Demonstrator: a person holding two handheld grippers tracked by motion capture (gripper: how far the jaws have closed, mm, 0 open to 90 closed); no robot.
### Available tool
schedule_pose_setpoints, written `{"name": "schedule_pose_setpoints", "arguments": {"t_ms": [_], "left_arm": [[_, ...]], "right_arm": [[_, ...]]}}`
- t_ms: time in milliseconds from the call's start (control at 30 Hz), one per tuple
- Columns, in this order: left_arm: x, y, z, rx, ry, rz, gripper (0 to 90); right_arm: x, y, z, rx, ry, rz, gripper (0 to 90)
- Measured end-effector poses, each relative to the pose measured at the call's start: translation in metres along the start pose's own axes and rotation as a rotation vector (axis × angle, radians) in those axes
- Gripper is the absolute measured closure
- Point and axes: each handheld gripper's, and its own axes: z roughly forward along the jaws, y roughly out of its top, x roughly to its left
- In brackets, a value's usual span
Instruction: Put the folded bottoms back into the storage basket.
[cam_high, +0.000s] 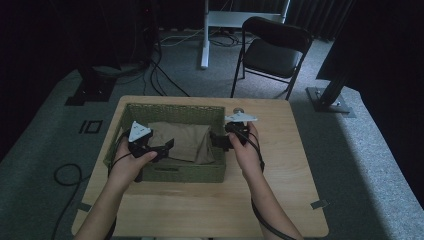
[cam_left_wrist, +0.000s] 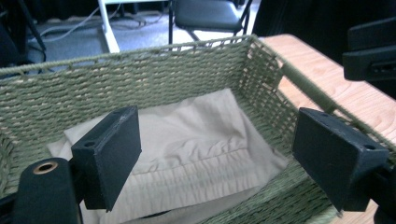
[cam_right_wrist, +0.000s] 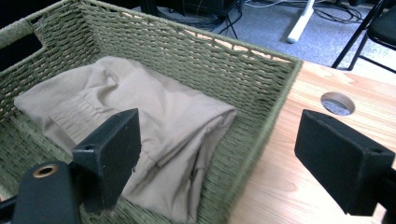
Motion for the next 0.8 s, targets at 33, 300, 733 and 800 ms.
{"name": "schedule_pose_setpoints", "arguments": {"t_ms": [33,300,733,800], "left_arm": [[-0.001,-0.001,-0.002,-0.019,0.011,-0.003,16.6],[-0.009,-0.013,-0.012,-0.031,-0.024,-0.009,16.6],[-0.024,-0.033,-0.030,-0.037,-0.053,0.021,16.6],[-0.026,-0.039,-0.031,-0.035,-0.056,0.020,16.6]], "right_arm": [[-0.002,-0.002,-0.003,-0.004,0.001,-0.007,13.9],[-0.018,-0.019,-0.027,-0.043,-0.040,-0.021,13.6],[-0.036,-0.052,-0.047,-0.029,-0.062,-0.005,13.4],[-0.039,-0.063,-0.048,-0.017,-0.065,0.005,13.4]]}}
